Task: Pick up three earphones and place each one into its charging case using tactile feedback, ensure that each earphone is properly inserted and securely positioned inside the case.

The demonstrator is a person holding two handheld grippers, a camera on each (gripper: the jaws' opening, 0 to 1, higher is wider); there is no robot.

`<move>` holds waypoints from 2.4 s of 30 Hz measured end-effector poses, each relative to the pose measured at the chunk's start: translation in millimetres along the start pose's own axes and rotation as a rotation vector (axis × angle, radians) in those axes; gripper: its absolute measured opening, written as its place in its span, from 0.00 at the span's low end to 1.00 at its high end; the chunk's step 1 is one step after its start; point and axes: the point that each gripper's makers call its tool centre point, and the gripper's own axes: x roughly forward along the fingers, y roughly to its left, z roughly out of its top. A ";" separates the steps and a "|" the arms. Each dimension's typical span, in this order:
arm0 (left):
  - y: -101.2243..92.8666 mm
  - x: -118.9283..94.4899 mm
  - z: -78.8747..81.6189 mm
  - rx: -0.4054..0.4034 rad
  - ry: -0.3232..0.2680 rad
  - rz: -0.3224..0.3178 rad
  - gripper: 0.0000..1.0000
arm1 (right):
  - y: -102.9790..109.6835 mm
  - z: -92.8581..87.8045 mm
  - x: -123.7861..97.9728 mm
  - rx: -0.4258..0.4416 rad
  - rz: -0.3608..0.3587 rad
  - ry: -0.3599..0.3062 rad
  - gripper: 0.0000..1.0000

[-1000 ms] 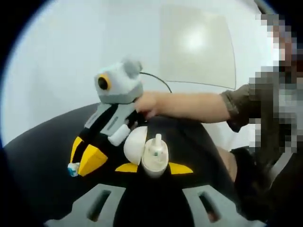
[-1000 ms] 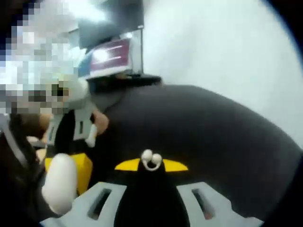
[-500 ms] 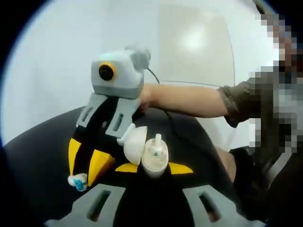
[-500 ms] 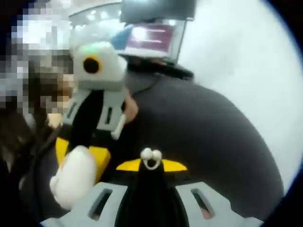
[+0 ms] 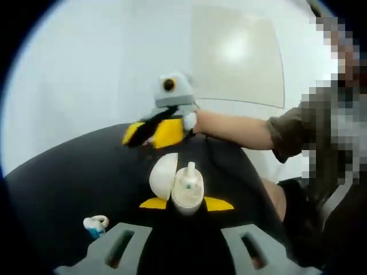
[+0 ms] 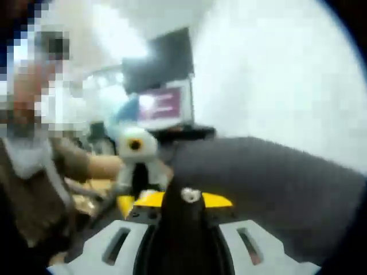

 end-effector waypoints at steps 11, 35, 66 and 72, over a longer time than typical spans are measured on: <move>2.5 -0.6 -2.6 0.016 0.014 0.025 0.18 | 18.0 -37.2 18.8 -0.069 0.024 0.134 0.25; 29.3 -73.2 21.3 -0.062 0.032 0.083 0.21 | 23.4 -38.5 26.6 -0.110 0.044 0.110 0.21; 79.1 -70.8 -22.7 -0.214 0.410 0.306 0.33 | 24.9 -40.6 27.0 -0.153 0.038 0.121 0.21; 73.5 -76.6 -24.5 -0.198 0.417 0.299 0.32 | 24.6 -40.3 26.7 -0.155 0.037 0.121 0.21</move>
